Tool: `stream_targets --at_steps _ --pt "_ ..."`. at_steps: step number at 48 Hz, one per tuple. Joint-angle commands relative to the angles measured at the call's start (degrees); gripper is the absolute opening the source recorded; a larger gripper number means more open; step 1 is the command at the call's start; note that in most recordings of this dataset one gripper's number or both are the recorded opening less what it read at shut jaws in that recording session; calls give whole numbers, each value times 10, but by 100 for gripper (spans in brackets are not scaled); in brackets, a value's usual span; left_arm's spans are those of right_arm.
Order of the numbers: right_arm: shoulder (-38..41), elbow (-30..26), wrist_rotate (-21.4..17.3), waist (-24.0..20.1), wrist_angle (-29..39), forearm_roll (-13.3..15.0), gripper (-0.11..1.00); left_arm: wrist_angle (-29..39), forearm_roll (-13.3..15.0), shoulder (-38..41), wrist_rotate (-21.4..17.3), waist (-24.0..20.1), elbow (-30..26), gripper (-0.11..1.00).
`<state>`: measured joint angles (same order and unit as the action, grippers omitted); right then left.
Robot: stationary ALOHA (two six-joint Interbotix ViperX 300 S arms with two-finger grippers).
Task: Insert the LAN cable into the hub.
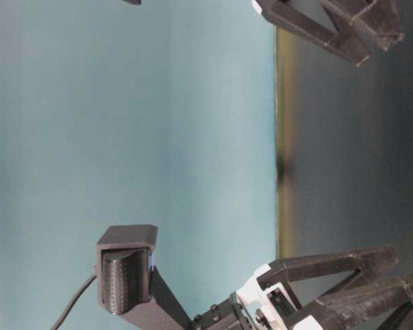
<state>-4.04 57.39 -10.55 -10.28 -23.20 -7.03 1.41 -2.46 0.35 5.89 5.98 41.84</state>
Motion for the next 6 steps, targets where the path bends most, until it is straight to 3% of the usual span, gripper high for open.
stream_targets --at_steps 1,6 --pt "-9 -4 -3 2 -6 -1 81 -4 -2 -22 0 2 -4 75" --pt "-9 -4 -1 2 -6 -1 81 -4 -2 -53 -1 3 2 75"
